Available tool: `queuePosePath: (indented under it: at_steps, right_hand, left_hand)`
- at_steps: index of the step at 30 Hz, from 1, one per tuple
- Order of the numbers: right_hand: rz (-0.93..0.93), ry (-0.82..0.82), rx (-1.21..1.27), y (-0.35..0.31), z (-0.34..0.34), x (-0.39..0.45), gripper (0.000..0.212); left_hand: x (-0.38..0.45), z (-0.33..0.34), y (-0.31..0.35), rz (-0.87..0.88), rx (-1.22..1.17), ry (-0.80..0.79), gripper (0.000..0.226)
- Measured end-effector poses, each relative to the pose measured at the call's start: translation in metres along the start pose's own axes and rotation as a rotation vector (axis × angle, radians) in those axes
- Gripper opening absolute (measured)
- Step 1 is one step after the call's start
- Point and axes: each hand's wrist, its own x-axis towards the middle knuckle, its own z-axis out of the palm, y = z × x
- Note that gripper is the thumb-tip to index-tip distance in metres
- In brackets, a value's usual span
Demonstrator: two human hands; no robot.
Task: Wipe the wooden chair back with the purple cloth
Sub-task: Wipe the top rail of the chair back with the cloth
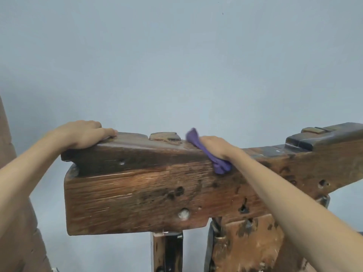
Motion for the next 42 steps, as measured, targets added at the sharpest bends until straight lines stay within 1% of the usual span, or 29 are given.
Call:
queuePosePath:
  at_steps: [2, 3, 6, 8, 9, 11, 13, 14, 15, 16, 17, 19, 20, 21, 22, 23, 25, 27, 29, 31, 33, 34, 36, 37, 39, 40, 42]
  right_hand:
    - [0.171, -0.011, -0.082, 0.042, -0.013, -0.001, 0.055]
    - [0.194, 0.017, -0.141, 0.052, -0.015, -0.003, 0.056]
    - [0.115, 0.157, -0.189, 0.053, -0.003, -0.012, 0.060]
    - [0.017, 0.363, -0.156, 0.050, 0.015, -0.028, 0.057]
    - [-0.039, 0.480, -0.101, 0.050, 0.026, -0.039, 0.053]
    - [-0.106, 0.675, 0.003, 0.053, 0.047, -0.060, 0.043]
    - [-0.113, 0.776, 0.035, 0.055, 0.058, -0.075, 0.031]
    - [-0.139, 0.782, 0.009, 0.058, 0.057, -0.077, 0.031]
    - [-0.171, 0.748, -0.031, 0.062, 0.051, -0.074, 0.035]
    - [-0.183, 0.681, -0.060, 0.064, 0.042, -0.068, 0.040]
    - [-0.161, 0.573, -0.068, 0.063, 0.029, -0.056, 0.045]
    - [0.000, 0.273, -0.022, 0.052, 0.003, -0.020, 0.062]
    - [0.078, 0.126, 0.062, 0.045, -0.006, -0.002, 0.068]
    - [0.137, 0.026, 0.155, 0.038, -0.009, 0.012, 0.072]
    - [0.189, -0.027, 0.247, 0.033, -0.008, 0.021, 0.073]
    - [0.217, -0.041, 0.302, 0.030, -0.007, 0.026, 0.073]
    - [0.188, -0.006, 0.258, 0.030, -0.005, 0.023, 0.069]
    - [0.149, 0.086, 0.148, 0.035, -0.004, 0.008, 0.065]
    - [0.091, 0.218, 0.044, 0.045, 0.004, -0.015, 0.066]
    - [-0.042, 0.389, 0.018, 0.055, 0.024, -0.044, 0.064]
    - [-0.144, 0.568, 0.127, 0.064, 0.042, -0.063, 0.045]
    - [-0.137, 0.627, 0.198, 0.065, 0.049, -0.069, 0.036]
    - [-0.051, 0.770, 0.380, 0.057, 0.065, -0.072, 0.030]
    - [0.014, 0.877, 0.504, 0.047, 0.076, -0.073, 0.029]
    - [0.091, 1.051, 0.717, 0.010, 0.103, -0.073, 0.031]
    - [0.046, 1.099, 0.725, -0.015, 0.119, -0.072, 0.035]
    - [-0.152, 1.111, 0.566, -0.071, 0.153, -0.071, 0.042]
  left_hand:
    - [0.001, 0.000, 0.001, -0.012, -0.013, 0.005, 0.056]
    - [-0.001, -0.001, 0.003, -0.026, -0.012, 0.013, 0.061]
    - [-0.009, -0.003, 0.012, -0.050, 0.095, 0.027, 0.067]
    - [-0.013, 0.000, 0.031, -0.006, 0.158, 0.013, 0.071]
    - [-0.014, 0.005, 0.047, 0.037, 0.163, -0.008, 0.079]
    - [-0.011, 0.019, 0.088, 0.125, 0.160, -0.063, 0.101]
    - [-0.008, 0.031, 0.124, 0.132, 0.181, -0.084, 0.112]
    - [-0.005, 0.035, 0.135, 0.100, 0.190, -0.085, 0.113]
    - [-0.001, 0.039, 0.140, 0.069, 0.200, -0.082, 0.114]
    - [0.003, 0.042, 0.142, 0.058, 0.213, -0.069, 0.116]
    - [0.007, 0.044, 0.142, 0.057, 0.222, -0.051, 0.118]
    - [0.010, 0.045, 0.142, 0.053, 0.240, -0.029, 0.120]
    - [0.009, 0.046, 0.144, 0.045, 0.242, -0.031, 0.120]
    - [0.007, 0.047, 0.144, 0.037, 0.240, -0.032, 0.119]
    - [0.006, 0.047, 0.145, 0.039, 0.239, -0.021, 0.118]
    - [0.007, 0.046, 0.146, 0.047, 0.232, -0.011, 0.117]
    - [0.009, 0.045, 0.143, 0.050, 0.212, -0.003, 0.114]
    - [0.007, 0.044, 0.142, 0.044, 0.202, -0.011, 0.110]
    - [0.007, 0.043, 0.144, 0.036, 0.195, -0.020, 0.109]
    - [0.007, 0.043, 0.145, 0.021, 0.185, -0.041, 0.113]
    - [0.008, 0.044, 0.147, 0.014, 0.179, -0.038, 0.114]
    - [0.008, 0.045, 0.146, 0.014, 0.182, -0.040, 0.114]
    - [0.007, 0.047, 0.147, 0.022, 0.191, -0.044, 0.114]
    - [0.007, 0.048, 0.148, 0.030, 0.197, -0.035, 0.113]
    - [0.009, 0.050, 0.149, 0.033, 0.215, -0.011, 0.110]
    - [0.010, 0.050, 0.150, 0.034, 0.224, -0.002, 0.109]
    - [0.010, 0.049, 0.149, 0.044, 0.214, 0.026, 0.106]
